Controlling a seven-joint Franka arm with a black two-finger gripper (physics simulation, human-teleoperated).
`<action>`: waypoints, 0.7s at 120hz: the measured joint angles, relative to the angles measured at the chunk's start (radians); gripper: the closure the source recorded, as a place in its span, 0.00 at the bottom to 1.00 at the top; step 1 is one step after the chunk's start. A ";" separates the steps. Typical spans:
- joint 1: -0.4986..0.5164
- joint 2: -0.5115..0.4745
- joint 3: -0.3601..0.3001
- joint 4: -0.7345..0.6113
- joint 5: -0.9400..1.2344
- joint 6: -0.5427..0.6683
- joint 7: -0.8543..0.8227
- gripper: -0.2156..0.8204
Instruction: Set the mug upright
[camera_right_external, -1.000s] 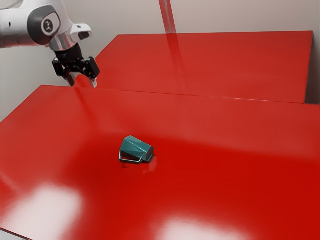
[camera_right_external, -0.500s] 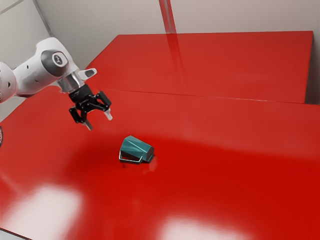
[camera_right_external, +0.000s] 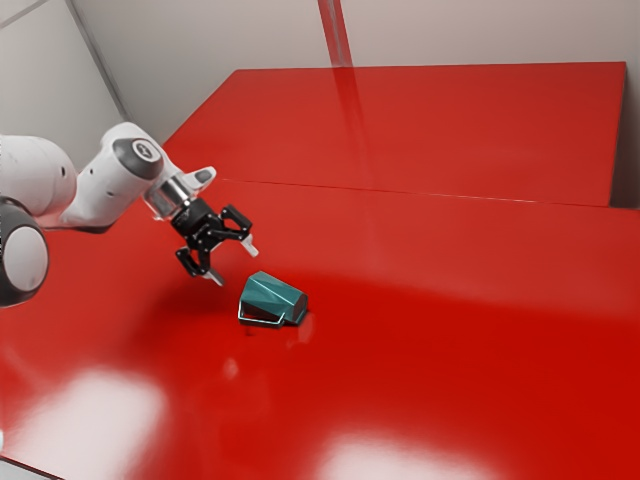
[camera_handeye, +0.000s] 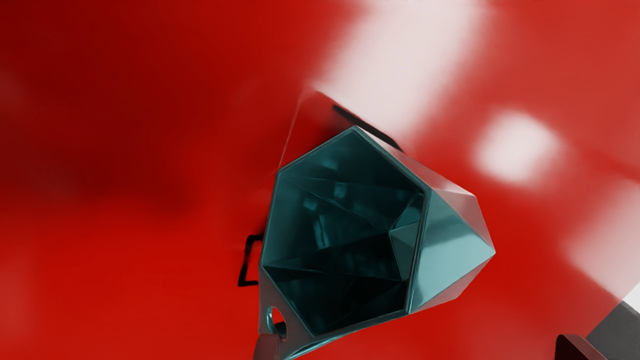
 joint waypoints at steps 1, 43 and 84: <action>0.000 0.002 0.000 0.001 -0.002 0.001 0.000 0.21; -0.003 0.061 -0.022 0.006 -0.109 0.032 0.004 0.21; -0.011 0.093 -0.050 0.006 -0.176 0.044 -0.001 0.55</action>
